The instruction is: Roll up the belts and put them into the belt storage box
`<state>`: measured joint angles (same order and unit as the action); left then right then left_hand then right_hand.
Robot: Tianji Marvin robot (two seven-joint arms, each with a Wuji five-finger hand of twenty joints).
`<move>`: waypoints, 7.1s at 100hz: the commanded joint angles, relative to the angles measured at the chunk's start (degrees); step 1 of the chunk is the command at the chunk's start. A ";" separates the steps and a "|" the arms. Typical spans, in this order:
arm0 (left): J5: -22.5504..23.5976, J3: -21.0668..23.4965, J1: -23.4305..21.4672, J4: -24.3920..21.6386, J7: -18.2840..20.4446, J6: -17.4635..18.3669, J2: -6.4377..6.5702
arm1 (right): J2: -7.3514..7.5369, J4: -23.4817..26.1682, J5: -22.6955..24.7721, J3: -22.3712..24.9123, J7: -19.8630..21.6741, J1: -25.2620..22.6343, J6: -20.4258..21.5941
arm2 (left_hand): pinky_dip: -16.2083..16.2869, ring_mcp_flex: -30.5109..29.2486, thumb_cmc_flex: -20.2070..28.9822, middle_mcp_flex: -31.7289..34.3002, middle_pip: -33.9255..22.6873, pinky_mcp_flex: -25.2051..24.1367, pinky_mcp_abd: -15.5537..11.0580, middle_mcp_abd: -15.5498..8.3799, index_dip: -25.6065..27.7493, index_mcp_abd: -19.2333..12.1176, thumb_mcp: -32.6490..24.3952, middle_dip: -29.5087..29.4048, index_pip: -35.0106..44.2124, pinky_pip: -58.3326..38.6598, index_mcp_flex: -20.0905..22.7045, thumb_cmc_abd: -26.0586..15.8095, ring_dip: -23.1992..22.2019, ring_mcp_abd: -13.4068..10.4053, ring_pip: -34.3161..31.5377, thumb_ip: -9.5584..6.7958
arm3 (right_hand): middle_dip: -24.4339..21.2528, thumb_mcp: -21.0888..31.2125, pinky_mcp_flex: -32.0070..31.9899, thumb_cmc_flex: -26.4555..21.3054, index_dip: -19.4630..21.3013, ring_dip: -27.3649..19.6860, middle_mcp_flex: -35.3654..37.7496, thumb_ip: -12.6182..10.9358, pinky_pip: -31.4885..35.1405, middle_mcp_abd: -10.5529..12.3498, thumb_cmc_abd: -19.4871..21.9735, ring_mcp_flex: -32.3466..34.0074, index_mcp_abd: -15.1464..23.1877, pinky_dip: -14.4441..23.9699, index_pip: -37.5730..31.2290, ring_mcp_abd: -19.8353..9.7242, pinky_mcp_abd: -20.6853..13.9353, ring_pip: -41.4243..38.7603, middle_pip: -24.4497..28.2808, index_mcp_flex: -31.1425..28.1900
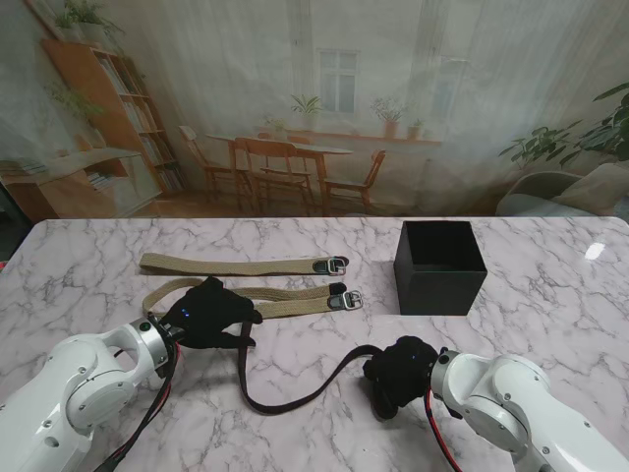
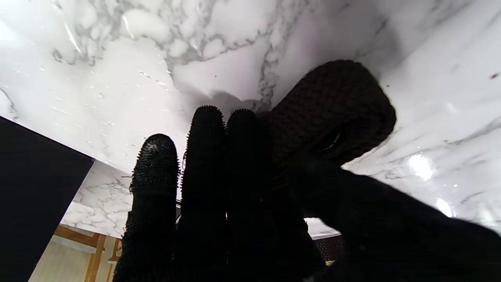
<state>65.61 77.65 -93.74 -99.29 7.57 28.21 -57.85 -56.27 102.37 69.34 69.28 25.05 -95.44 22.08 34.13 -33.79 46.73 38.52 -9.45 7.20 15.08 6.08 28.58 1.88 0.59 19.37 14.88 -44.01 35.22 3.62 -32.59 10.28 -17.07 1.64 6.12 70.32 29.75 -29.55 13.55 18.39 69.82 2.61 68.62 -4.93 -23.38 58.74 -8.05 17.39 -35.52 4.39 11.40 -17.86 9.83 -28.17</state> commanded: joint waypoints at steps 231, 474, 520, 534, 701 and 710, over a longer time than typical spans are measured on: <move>-0.37 -1.45 0.62 0.88 1.66 -0.41 0.15 | -1.89 -14.22 -1.01 -5.84 -31.58 1.43 -6.73 | 0.37 -0.89 0.93 0.80 -0.63 -1.19 2.09 0.38 0.44 0.76 0.68 0.59 0.51 1.70 1.37 -2.17 -0.67 0.85 0.60 -0.92 | 16.66 -7.98 4.22 -8.32 -1.90 8.30 13.96 4.37 0.28 2.30 1.54 14.70 33.22 3.64 -5.39 -1.97 12.33 -15.06 32.76 17.53; -1.36 -3.07 2.41 2.57 2.04 -1.98 0.12 | -0.03 -7.54 2.59 -4.01 -10.24 1.76 -3.26 | 0.22 0.94 0.77 -3.91 0.48 -1.80 2.02 1.71 0.65 0.86 0.73 -0.03 0.82 2.31 1.48 -2.69 -0.34 0.97 1.05 -0.90 | 7.76 -7.51 -5.65 3.76 3.71 -0.98 -46.38 11.50 -7.84 -7.10 -14.24 -18.80 19.30 2.63 -39.73 3.04 17.29 2.87 12.81 -13.06; -1.30 -3.24 2.39 2.61 2.24 -2.18 0.14 | -0.67 -9.07 -1.37 -4.52 -14.08 1.84 -4.64 | 0.18 0.92 0.97 -3.88 0.48 -1.81 2.02 1.68 0.69 0.84 0.69 -0.02 0.90 2.48 1.59 -2.68 -0.35 0.95 1.03 -0.92 | 6.69 -7.60 -14.02 5.88 3.35 -4.27 -51.34 11.25 -10.89 -1.61 -14.85 -27.25 21.43 0.30 -42.07 3.37 18.62 3.25 11.22 -13.88; -1.32 -3.30 2.45 2.69 2.20 -2.15 0.14 | -0.75 -8.62 -0.43 -3.79 -15.14 1.30 -4.87 | 0.19 0.96 0.85 -3.90 0.47 -1.85 2.02 1.72 0.69 0.86 0.76 -0.02 0.92 2.51 1.58 -2.66 -0.35 0.96 1.04 -0.90 | 6.61 -7.53 -15.38 5.37 3.05 -4.49 -50.20 11.03 -11.20 -1.49 -14.47 -27.75 21.82 0.05 -41.62 3.24 17.88 2.99 11.25 -12.94; -4.34 -8.00 5.99 4.89 6.01 -3.52 0.42 | -0.98 -12.03 2.52 -5.30 -27.41 1.81 -3.63 | 0.35 1.24 0.62 -6.54 1.81 -1.19 1.69 2.49 -0.54 1.39 0.94 -0.78 -1.89 2.20 -3.00 0.00 -0.13 1.08 1.31 -0.90 | 18.12 -8.03 3.54 -7.59 8.49 10.67 1.86 12.71 2.12 10.08 -12.93 10.03 30.13 5.93 -27.78 -4.80 4.28 -14.20 29.42 -5.62; -4.94 -9.66 7.38 5.52 7.37 -3.77 0.57 | -0.92 -12.32 2.57 -5.68 -27.71 2.10 -3.07 | 0.16 1.73 -0.14 -10.09 4.15 -1.07 1.25 3.11 -2.74 1.76 0.50 -3.29 -5.45 2.40 -6.81 3.10 0.43 1.16 1.83 -1.17 | 18.14 -7.98 3.27 -7.64 8.51 10.70 1.92 12.77 2.07 10.26 -12.92 9.99 30.51 5.92 -27.68 -5.01 3.98 -14.08 29.37 -5.83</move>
<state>60.84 69.16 -87.57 -94.34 12.97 24.72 -57.18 -57.22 90.70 71.61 64.09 -2.77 -93.36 18.49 34.13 -33.67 46.73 31.92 -7.17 6.51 15.10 8.13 27.38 2.61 0.67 17.85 12.11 -43.24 31.74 4.94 -32.59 10.34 -17.07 1.64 22.93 56.66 33.52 -26.42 21.58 27.28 66.62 17.79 69.35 -0.13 -39.36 66.02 10.56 22.40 -65.41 2.84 16.20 -27.00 32.52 -35.28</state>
